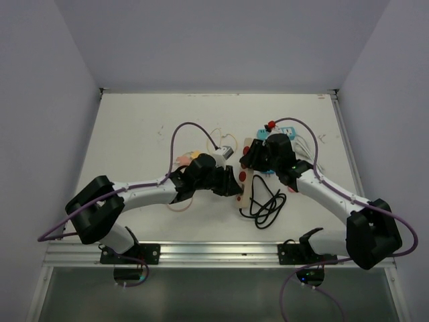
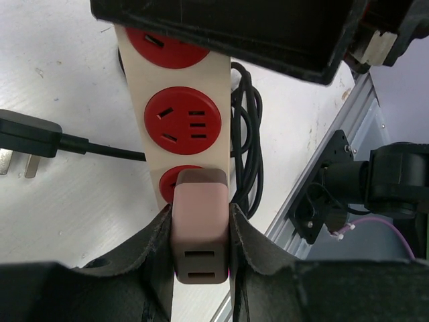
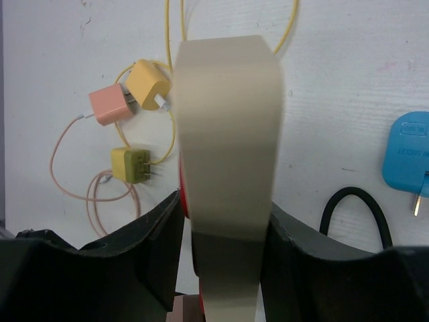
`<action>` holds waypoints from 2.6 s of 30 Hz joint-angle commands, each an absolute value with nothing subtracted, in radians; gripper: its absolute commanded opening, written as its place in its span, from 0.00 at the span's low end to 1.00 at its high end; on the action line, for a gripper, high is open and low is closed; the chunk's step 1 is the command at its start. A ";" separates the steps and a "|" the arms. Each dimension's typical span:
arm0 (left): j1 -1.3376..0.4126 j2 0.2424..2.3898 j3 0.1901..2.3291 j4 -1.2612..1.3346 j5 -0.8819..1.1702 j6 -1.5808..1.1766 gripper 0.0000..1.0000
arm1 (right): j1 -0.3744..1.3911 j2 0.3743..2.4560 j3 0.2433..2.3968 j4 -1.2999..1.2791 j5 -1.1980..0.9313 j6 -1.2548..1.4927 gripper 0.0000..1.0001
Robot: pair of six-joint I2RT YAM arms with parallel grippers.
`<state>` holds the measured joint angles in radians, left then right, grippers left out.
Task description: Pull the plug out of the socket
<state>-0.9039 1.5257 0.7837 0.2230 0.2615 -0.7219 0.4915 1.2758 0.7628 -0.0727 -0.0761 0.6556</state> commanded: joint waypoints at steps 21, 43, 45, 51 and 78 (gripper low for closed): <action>-0.914 1.463 0.793 0.365 0.184 -0.692 0.00 | 0.531 1.215 0.591 0.112 -0.189 0.792 0.48; -0.856 1.197 0.690 0.203 0.043 -0.718 0.00 | 0.540 1.299 0.646 -0.219 0.210 0.483 0.00; -0.847 1.168 0.686 0.160 0.048 -0.712 0.00 | 0.541 1.313 0.653 -0.236 0.230 0.479 0.00; -0.773 1.050 0.629 0.085 0.080 -0.706 0.00 | 0.538 1.341 0.670 -0.248 0.238 0.488 0.00; -0.658 1.351 0.695 0.063 0.189 -0.637 0.12 | 0.535 1.287 0.686 -0.124 -0.060 0.552 0.00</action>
